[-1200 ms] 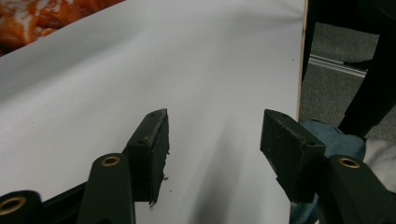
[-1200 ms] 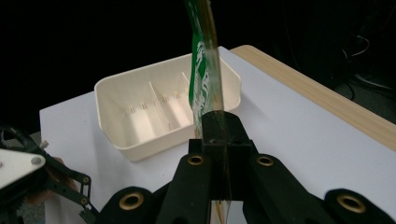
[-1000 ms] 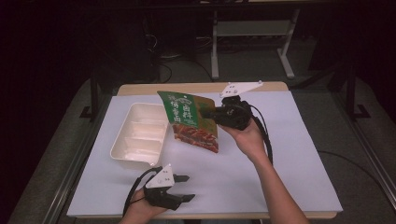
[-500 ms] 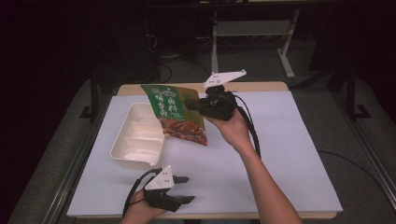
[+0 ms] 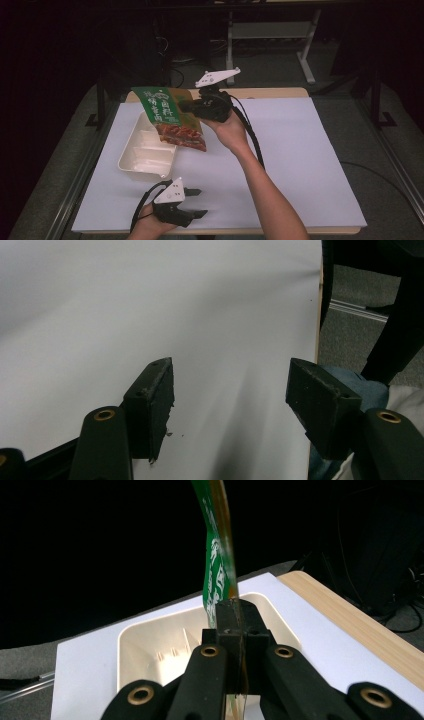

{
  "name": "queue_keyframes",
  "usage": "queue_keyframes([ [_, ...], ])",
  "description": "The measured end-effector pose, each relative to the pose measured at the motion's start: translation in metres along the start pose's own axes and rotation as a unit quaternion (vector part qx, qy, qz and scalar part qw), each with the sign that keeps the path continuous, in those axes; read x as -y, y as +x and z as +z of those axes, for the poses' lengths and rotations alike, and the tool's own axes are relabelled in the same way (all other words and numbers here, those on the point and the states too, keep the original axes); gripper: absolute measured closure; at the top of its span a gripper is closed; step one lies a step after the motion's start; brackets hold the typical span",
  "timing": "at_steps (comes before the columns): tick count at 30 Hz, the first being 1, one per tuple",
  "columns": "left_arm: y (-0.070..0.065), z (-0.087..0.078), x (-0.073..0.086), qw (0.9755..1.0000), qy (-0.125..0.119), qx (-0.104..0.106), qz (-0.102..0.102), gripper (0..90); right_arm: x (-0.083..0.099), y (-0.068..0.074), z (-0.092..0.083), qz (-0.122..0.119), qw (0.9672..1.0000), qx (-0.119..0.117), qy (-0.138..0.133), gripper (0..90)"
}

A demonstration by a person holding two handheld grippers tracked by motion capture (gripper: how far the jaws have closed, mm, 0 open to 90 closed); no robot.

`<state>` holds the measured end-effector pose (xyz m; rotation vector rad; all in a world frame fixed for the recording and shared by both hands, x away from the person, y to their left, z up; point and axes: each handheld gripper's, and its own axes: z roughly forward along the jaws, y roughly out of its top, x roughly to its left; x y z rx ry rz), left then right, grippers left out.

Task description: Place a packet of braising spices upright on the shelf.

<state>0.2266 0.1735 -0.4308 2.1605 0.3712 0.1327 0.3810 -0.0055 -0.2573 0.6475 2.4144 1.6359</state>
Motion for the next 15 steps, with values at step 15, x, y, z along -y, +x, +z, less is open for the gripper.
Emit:
queue_keyframes([
  [15, 0.002, -0.001, 0.001, 1.0000, -0.003, 0.001, 0.000, 34.6, -0.015, 0.003, 0.054, 0.014, 0.9998, -0.013, -0.005, 89.8],
])
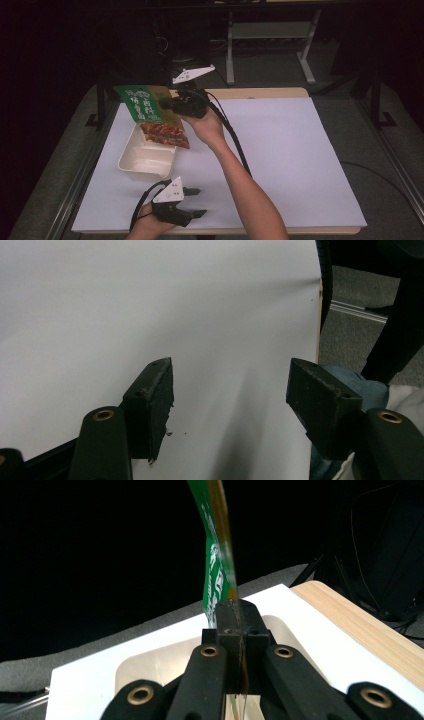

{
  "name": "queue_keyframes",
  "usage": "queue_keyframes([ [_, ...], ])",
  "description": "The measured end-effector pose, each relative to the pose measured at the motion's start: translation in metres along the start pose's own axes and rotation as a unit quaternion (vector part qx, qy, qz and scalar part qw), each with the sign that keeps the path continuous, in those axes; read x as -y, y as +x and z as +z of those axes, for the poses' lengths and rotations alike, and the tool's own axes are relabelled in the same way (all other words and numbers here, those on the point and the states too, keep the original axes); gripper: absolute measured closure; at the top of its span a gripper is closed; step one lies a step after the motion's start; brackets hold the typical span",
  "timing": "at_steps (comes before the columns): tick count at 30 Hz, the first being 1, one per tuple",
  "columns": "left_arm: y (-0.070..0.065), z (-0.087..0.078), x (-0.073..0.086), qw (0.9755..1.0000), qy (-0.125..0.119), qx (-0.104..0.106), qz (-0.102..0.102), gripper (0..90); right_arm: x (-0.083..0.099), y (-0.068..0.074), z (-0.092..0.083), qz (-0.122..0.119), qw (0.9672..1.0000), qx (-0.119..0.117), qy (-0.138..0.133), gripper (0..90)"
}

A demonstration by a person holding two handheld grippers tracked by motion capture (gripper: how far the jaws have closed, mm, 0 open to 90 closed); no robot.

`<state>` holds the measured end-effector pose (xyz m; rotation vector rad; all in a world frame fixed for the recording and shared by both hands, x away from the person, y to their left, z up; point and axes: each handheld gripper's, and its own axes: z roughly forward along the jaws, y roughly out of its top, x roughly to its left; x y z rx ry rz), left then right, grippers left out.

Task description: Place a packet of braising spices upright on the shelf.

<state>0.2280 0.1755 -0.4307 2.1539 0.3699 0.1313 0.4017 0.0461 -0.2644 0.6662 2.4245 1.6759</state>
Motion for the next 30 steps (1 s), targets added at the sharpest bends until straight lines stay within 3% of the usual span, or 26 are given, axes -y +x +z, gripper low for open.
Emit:
queue_keyframes([
  [15, 0.000, -0.001, 0.000, 1.0000, -0.005, -0.001, 0.000, 34.4, 0.009, -0.003, 0.047, 0.046, 0.9989, -0.003, 0.006, 89.9],
  [22, 0.000, 0.000, -0.001, 1.0000, -0.004, 0.000, 0.000, 34.3, 0.014, -0.005, 0.056, 0.063, 0.9980, 0.008, 0.000, 89.8],
  [26, -0.001, 0.001, -0.001, 1.0000, -0.003, 0.002, 0.000, 34.3, 0.017, -0.010, 0.059, 0.092, 0.9956, 0.016, -0.009, 89.9],
  [28, -0.001, 0.002, -0.001, 1.0000, -0.002, 0.002, 0.001, 34.2, 0.019, -0.009, 0.061, 0.091, 0.9955, 0.029, -0.005, 89.8],
  [30, -0.001, 0.002, -0.001, 1.0000, -0.003, 0.002, 0.001, 34.2, 0.021, -0.010, 0.062, 0.087, 0.9958, 0.025, -0.010, 89.8],
])
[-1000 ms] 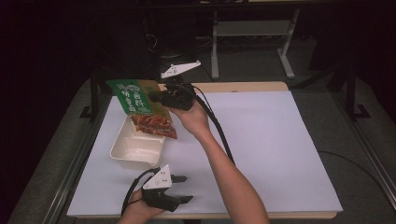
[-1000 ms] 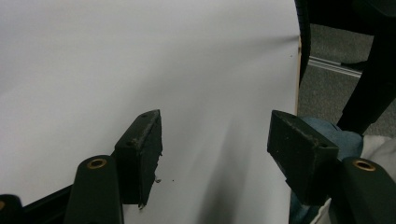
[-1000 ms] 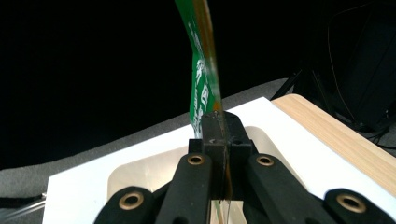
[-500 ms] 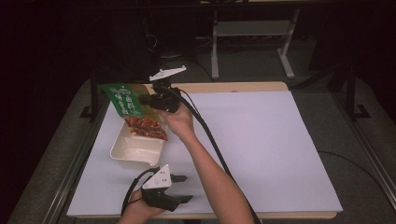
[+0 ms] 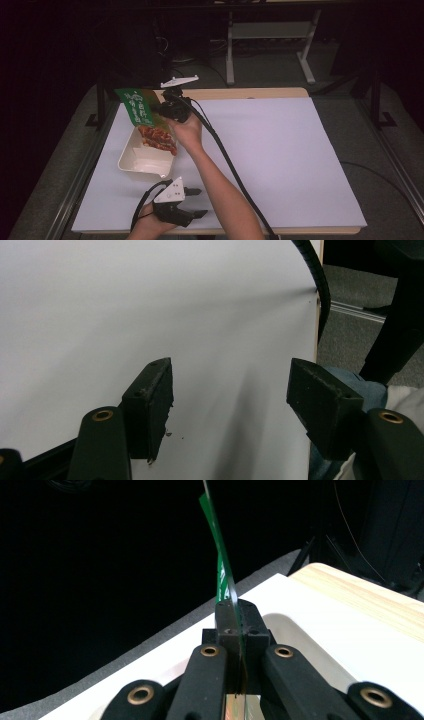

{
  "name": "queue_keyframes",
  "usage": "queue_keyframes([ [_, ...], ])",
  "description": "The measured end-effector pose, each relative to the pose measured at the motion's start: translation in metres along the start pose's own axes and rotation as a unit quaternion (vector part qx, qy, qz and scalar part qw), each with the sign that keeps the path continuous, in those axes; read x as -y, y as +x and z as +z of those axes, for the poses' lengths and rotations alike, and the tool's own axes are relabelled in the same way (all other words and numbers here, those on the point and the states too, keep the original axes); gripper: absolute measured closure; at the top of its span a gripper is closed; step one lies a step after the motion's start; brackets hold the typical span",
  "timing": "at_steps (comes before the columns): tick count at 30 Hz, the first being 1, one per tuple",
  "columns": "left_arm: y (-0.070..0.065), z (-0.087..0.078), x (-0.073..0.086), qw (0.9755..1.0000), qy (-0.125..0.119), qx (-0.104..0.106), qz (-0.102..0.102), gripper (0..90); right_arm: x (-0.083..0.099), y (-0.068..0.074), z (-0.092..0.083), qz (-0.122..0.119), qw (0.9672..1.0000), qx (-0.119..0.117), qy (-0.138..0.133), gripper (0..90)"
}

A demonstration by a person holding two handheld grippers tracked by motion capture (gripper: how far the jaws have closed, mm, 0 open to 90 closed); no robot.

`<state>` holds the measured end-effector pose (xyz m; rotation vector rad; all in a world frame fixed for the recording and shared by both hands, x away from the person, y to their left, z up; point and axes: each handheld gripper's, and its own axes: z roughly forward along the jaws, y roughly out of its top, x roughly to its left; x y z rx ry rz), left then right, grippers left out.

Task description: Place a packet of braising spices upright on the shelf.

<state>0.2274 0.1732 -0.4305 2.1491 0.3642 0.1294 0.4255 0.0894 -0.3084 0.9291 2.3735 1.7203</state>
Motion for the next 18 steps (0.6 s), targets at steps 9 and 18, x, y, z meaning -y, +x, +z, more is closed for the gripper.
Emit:
queue_keyframes([
  [9, 0.001, 0.000, 0.000, 1.0000, 0.000, -0.002, -0.001, 33.7, 0.012, -0.009, -0.002, -0.018, 0.9998, -0.008, -0.004, 89.6],
  [18, 0.001, -0.001, 0.000, 1.0000, 0.000, -0.002, -0.003, 33.5, 0.024, -0.015, -0.001, -0.041, 0.9982, -0.042, -0.006, 89.1],
])
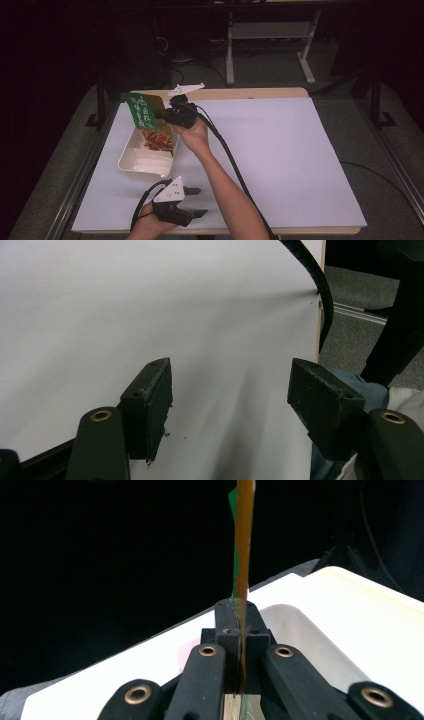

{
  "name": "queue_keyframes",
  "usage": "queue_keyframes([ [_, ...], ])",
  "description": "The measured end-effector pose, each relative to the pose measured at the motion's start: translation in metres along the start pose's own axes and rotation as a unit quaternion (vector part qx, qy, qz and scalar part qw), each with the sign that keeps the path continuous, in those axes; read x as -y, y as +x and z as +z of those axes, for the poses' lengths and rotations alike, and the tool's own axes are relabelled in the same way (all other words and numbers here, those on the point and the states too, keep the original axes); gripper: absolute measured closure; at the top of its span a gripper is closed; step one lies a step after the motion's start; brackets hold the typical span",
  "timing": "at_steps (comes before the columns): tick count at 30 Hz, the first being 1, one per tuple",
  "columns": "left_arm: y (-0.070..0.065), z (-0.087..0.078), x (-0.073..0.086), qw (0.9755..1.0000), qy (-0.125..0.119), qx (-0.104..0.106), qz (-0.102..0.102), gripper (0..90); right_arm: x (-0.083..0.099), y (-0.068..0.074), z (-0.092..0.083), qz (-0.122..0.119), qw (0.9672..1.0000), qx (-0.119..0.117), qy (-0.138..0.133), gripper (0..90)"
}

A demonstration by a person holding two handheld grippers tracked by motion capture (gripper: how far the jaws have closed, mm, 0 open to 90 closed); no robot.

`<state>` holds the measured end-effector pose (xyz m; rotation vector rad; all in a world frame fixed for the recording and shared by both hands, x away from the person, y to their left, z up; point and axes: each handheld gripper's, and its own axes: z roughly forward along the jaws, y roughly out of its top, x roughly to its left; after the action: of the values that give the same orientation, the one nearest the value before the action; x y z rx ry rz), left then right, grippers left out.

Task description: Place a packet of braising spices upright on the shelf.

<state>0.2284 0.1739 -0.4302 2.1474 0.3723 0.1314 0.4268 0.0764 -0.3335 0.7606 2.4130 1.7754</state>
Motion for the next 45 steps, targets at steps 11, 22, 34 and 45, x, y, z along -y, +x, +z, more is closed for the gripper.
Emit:
queue_keyframes([
  [11, -0.001, 0.002, -0.001, 1.0000, 0.003, 0.002, 0.002, 32.9, 0.003, -0.007, -0.003, -0.006, 0.9998, 0.015, 0.012, 79.1],
  [22, -0.001, 0.003, -0.001, 1.0000, 0.005, -0.005, -0.002, 29.7, 0.004, -0.010, -0.016, 0.004, 0.9991, 0.021, 0.036, 65.4],
  [34, 0.001, 0.003, 0.000, 0.9999, 0.009, -0.010, -0.008, 27.7, 0.009, -0.017, -0.038, 0.019, 0.9986, 0.003, 0.049, 55.3],
  [45, 0.003, 0.003, 0.001, 0.9998, 0.012, -0.015, -0.009, 28.2, 0.016, -0.020, -0.063, 0.021, 0.9984, -0.002, 0.052, 50.9],
])
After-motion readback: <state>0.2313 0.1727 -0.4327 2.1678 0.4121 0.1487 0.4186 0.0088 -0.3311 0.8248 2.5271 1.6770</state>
